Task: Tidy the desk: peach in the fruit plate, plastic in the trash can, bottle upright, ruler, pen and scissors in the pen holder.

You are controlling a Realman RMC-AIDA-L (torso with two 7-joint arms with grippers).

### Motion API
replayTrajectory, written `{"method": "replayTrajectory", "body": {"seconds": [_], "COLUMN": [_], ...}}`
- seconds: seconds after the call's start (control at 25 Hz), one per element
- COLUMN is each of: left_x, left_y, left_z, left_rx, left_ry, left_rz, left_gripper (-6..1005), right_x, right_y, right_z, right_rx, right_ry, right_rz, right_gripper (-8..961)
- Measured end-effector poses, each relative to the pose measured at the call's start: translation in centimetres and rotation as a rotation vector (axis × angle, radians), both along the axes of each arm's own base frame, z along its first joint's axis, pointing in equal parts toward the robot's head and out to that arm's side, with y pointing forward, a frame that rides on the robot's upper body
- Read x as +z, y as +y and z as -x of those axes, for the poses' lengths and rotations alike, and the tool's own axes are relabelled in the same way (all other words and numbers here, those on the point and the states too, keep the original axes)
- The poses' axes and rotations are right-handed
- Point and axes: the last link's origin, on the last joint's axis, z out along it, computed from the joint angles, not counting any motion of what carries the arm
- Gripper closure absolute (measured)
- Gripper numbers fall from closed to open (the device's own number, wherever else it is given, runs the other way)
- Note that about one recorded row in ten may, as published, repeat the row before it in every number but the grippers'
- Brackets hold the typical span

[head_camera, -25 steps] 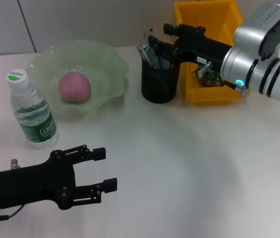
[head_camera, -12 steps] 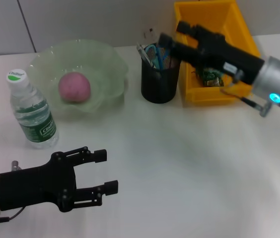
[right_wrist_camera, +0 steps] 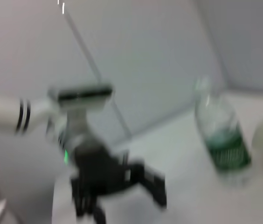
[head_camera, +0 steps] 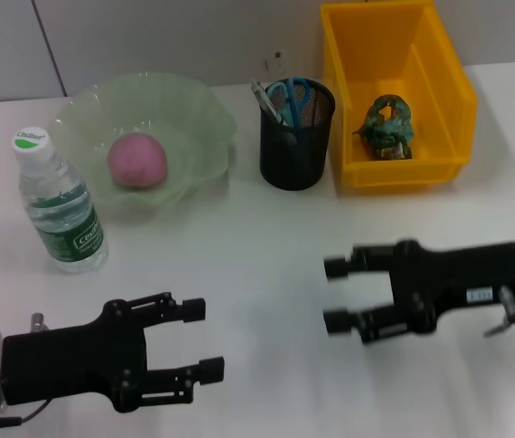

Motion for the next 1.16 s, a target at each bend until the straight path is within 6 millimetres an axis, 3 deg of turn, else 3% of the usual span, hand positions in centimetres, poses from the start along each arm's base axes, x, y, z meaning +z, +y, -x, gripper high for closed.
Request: {"method": "replayTrajectory", "body": {"seconds": [0.16,1.16], "left_x": [-0.19,0.02], "left_y": [-0.12,-0.41], "left_z": [0.17,0.62], "left_rx": [0.001,-0.005], "left_ry": [0.015,0.037], "left_rz": [0.015,0.037], "left_gripper": [197,197], "right_x": [-0.49,-0.84], "right_y": [-0.39,-0.75], "right_z": [-0.67,-0.91], "right_rx": [0.019,0.032], "right_ry": [-0.064,-0.075], "right_rz": [0.023,0.031], "right_gripper": [120,120]}}
